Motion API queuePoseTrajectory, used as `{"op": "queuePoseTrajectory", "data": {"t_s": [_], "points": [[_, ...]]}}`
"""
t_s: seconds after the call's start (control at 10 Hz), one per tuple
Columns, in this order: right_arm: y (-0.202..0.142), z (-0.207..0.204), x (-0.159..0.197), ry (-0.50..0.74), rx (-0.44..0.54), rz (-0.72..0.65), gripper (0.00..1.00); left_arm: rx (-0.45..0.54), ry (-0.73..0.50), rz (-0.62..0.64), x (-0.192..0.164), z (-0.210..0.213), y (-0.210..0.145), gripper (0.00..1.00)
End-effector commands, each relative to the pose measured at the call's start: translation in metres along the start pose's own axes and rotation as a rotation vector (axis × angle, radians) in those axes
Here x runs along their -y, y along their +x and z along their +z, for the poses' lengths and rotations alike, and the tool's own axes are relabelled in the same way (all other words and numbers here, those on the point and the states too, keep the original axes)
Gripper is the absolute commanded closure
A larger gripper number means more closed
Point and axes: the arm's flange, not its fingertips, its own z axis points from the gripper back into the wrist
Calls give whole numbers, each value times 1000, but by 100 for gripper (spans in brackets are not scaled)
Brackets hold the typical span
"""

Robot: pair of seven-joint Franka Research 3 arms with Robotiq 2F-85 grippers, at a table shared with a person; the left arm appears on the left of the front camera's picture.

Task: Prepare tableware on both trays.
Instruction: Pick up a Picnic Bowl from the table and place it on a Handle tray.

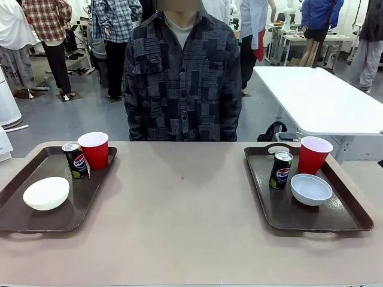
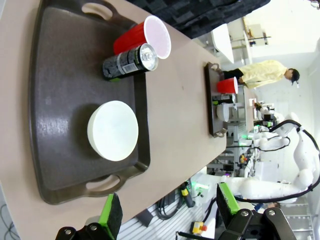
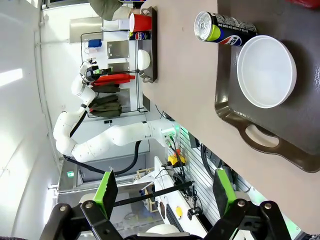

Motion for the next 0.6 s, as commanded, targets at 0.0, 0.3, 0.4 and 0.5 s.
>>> {"op": "queuePoseTrajectory", "data": {"t_s": [0.0, 0.3, 0.4, 0.5], "points": [[-1, 0, -2, 0, 0, 5, 0, 3, -9, 3, 2, 1, -2, 0], [-1, 0, -2, 0, 0, 5, 0, 3, -9, 3, 2, 1, -2, 0], [-1, 0, -2, 0, 0, 5, 0, 3, -9, 3, 2, 1, -2, 0], [-1, 0, -2, 0, 0, 5, 0, 3, -9, 3, 2, 1, -2, 0]]}}
